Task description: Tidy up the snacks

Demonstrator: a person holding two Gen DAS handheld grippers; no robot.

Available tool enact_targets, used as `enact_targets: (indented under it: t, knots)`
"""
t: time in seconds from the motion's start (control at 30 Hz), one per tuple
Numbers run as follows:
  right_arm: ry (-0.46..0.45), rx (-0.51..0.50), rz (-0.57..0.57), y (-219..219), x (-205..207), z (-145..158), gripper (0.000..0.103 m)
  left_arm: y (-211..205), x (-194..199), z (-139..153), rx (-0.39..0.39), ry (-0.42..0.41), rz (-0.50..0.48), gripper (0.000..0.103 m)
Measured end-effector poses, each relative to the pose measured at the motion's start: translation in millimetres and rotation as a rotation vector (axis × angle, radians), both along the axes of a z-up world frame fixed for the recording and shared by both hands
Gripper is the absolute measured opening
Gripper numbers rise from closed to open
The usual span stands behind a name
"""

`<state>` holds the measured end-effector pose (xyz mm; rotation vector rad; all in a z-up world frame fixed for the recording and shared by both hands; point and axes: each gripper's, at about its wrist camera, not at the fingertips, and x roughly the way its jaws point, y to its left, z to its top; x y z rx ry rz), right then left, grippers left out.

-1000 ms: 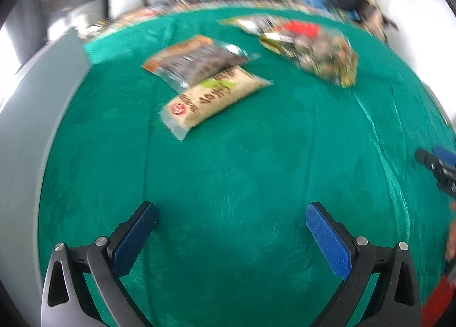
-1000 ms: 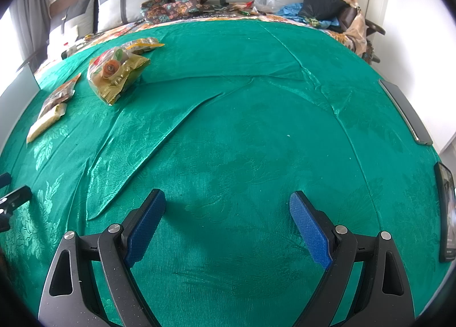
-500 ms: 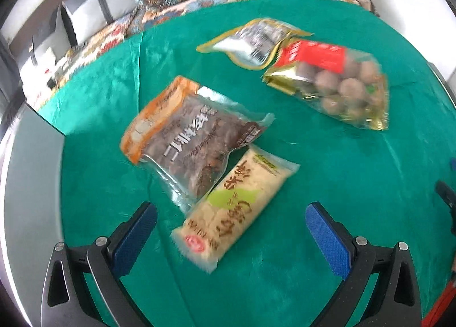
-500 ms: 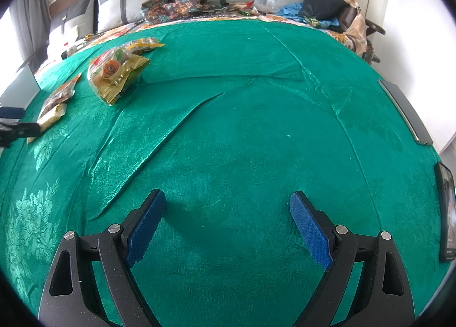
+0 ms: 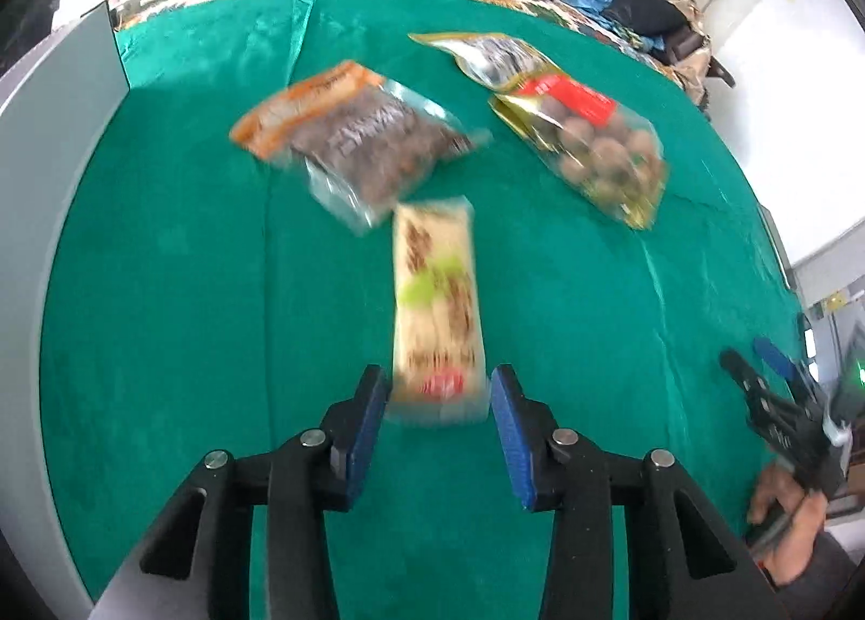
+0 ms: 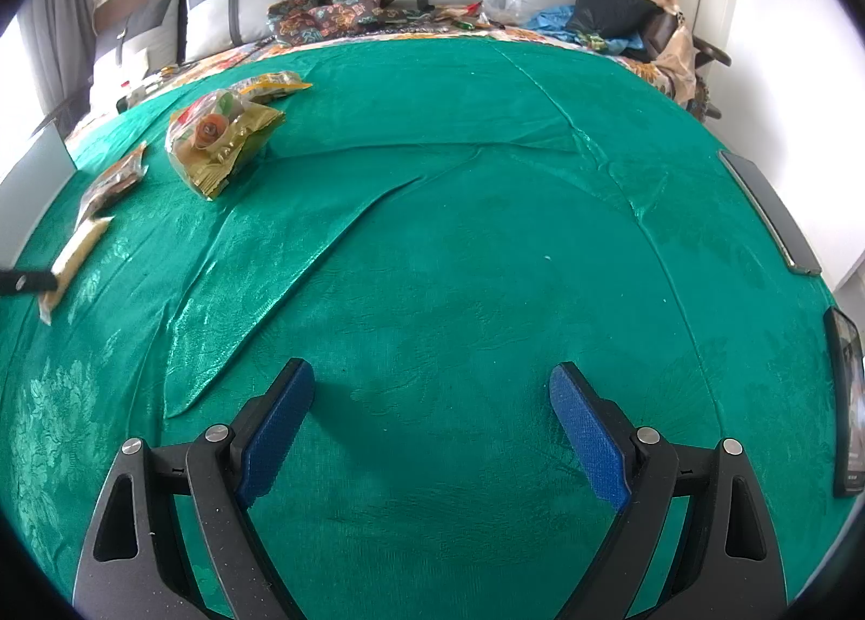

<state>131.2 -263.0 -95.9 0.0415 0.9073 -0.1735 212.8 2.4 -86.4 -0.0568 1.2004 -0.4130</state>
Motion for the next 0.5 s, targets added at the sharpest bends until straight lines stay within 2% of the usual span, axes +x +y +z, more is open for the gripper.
enact_targets:
  t: [0.03, 0.1, 0.17, 0.27, 0.33, 0.43, 0.47, 0.5]
  knots:
    - [0.000, 0.000, 0.000, 0.2, 0.0, -0.3, 0.091, -1.5, -5.1, 2.0, 0.010, -0.008, -0.005, 0.052]
    - [0.000, 0.000, 0.000, 0.1, 0.1, 0.0, 0.091, -3.9, -8.1, 5.9, 0.031, -0.039, 0.005, 0.074]
    - [0.000, 0.000, -0.001, 0.2, 0.3, -0.2, 0.091, -5.5, -6.0, 12.6, 0.051, -0.091, 0.039, 0.081]
    - [0.000, 0.000, 0.000, 0.3, 0.3, -0.2, 0.091, -11.9, 13.4, 12.9, 0.048, -0.096, 0.092, 0.081]
    - [0.000, 0.001, 0.000, 0.3, 0.3, -0.4, 0.091, -18.8, 26.8, 6.0, 0.083, -0.087, 0.107, 0.081]
    - [0.000, 0.001, 0.000, 0.3, 0.3, -0.4, 0.091, -36.1, 33.2, -5.5, 0.207, -0.121, 0.091, 0.078]
    - [0.000, 0.001, 0.000, 0.2, 0.2, -0.4, 0.091, -40.8, 32.5, -10.9, 0.242, -0.133, 0.080, 0.067]
    - [0.000, 0.001, 0.000, 0.2, 0.2, -0.4, 0.091, -40.7, 28.3, -10.6, 0.221, -0.164, 0.077, 0.052]
